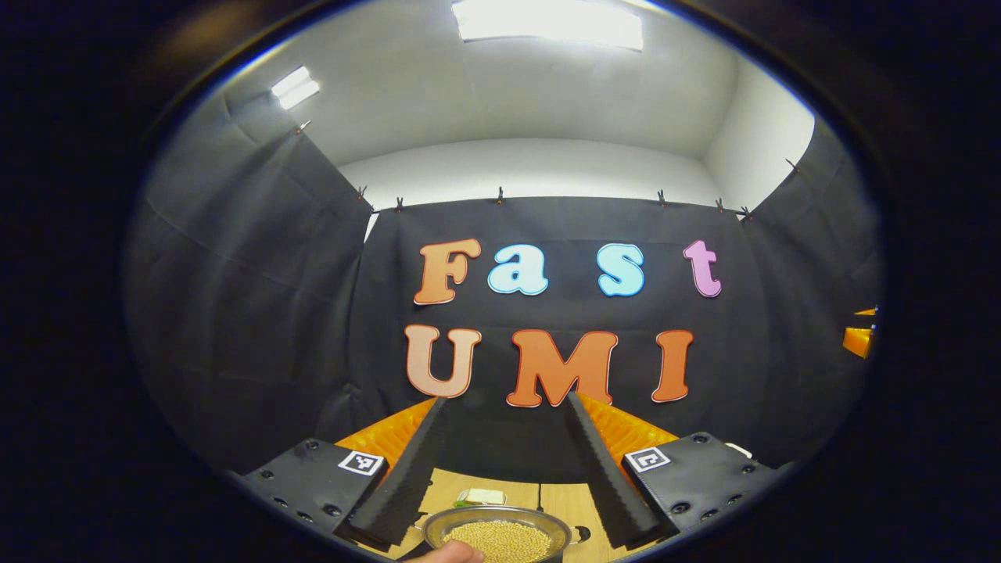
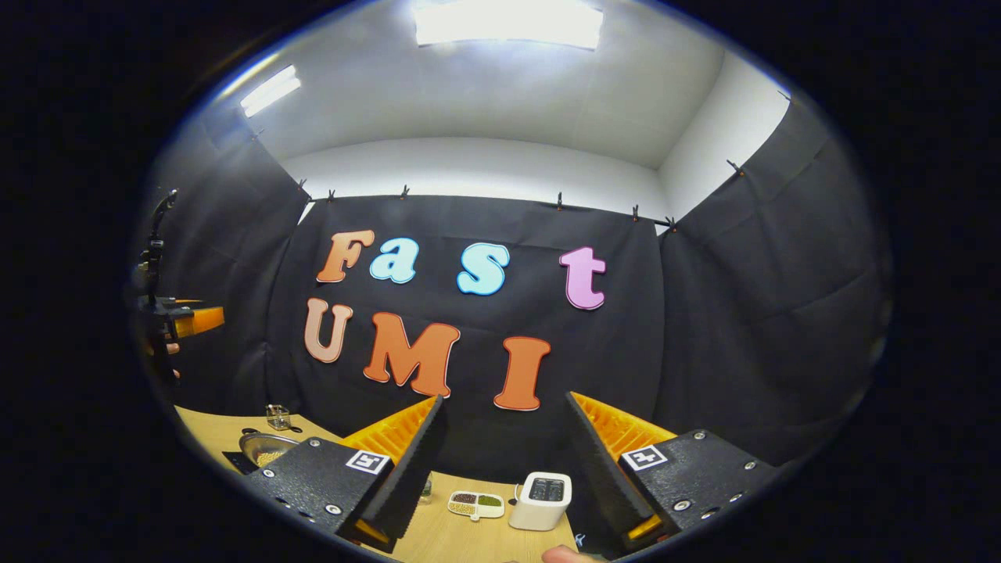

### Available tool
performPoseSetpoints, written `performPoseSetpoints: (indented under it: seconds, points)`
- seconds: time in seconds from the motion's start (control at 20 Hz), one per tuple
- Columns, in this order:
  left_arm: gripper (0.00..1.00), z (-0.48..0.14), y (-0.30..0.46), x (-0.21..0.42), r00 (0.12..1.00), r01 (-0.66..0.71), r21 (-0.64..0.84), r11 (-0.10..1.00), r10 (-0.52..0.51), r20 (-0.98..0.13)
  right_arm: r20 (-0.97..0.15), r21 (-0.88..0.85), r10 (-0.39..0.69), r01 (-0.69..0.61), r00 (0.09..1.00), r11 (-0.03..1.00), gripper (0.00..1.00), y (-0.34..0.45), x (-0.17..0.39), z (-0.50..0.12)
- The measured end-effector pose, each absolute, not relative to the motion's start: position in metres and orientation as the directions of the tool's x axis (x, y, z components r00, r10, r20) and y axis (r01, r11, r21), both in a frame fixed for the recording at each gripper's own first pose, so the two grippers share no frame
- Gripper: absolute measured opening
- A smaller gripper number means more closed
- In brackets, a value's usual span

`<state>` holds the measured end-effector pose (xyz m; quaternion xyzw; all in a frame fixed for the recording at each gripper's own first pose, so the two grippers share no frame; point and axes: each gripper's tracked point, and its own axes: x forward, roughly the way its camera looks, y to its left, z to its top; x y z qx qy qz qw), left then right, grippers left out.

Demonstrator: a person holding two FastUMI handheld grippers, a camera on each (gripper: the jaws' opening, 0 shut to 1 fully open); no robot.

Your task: First push the handle of the pot to place it horizontally, then grasp the pot with both hands and set it on the induction cooktop.

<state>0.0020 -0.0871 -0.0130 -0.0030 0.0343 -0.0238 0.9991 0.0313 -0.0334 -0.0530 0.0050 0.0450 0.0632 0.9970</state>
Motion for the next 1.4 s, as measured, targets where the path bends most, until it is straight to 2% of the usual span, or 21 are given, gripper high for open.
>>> performPoseSetpoints:
  seconds: [0.4,0.55,1.05,1.4]
  points:
    - [0.99,0.0,-0.072,0.006,0.997,-0.007,-0.079,0.997,0.001,-0.075,-0.062,-0.018,0.129,-0.13,0.99,0.991,0.92,-0.048,0.032,-0.057]
    - [0.95,0.006,-0.065,0.005,0.998,-0.031,-0.064,0.998,0.028,-0.051,-0.065,-0.019,0.129,-0.13,0.99,0.991,0.92,-0.052,0.033,-0.058]
    - [0.98,0.003,-0.08,0.0,0.999,0.013,-0.051,0.999,-0.015,-0.047,-0.049,-0.016,0.143,-0.144,0.988,0.989,0.92,-0.047,0.03,-0.052]
    - [0.98,0.0,-0.076,-0.002,0.999,0.008,-0.007,1.0,-0.008,-0.036,-0.064,-0.002,0.153,-0.153,0.986,0.988,0.92,-0.04,0.03,-0.061]
